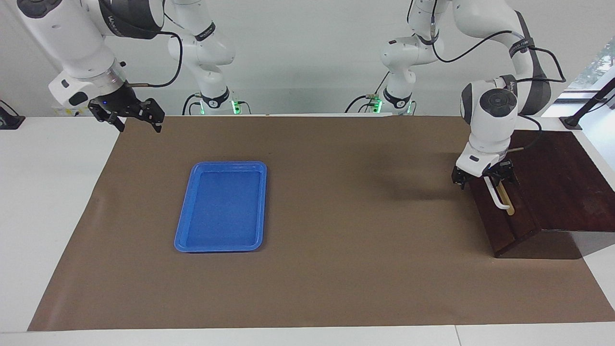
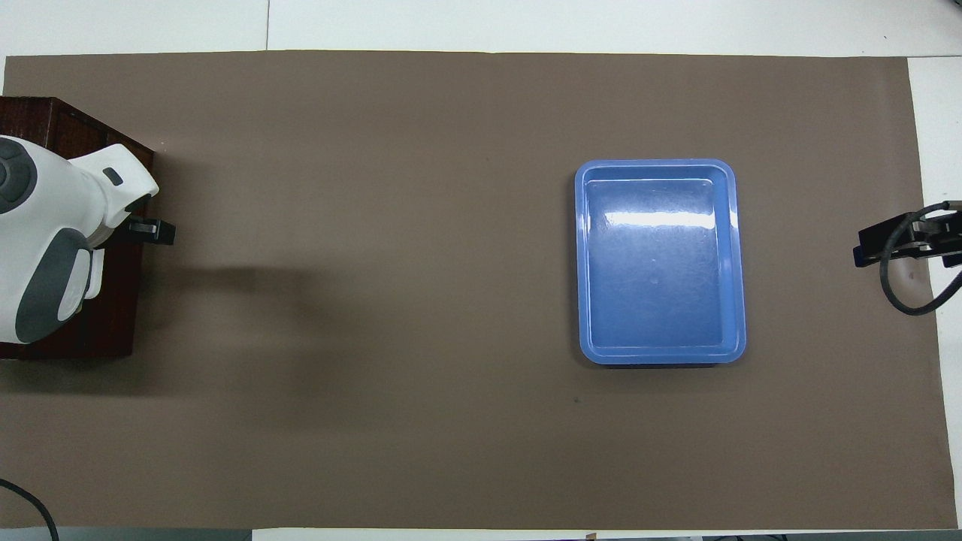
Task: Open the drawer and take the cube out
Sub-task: 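Pull the drawer handle outward with the left gripper to open it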
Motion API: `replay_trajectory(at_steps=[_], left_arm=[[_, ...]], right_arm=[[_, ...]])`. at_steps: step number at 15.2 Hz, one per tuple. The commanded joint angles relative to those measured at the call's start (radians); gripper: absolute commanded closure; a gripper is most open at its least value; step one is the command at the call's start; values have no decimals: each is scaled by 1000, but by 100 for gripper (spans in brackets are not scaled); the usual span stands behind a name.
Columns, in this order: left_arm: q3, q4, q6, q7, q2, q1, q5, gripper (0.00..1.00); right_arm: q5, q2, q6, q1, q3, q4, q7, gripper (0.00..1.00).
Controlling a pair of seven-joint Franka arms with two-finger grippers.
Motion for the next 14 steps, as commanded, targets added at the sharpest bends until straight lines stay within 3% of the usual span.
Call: replay_trajectory(at_steps=[1, 14], left_arm=[[-2, -25, 48, 2, 6, 10, 21, 0], [-5, -44, 88, 9, 15, 7, 21, 0]], right_arm=[[-5, -2, -16, -11, 12, 2, 7, 0], [-5, -2, -16, -11, 12, 2, 7, 0]])
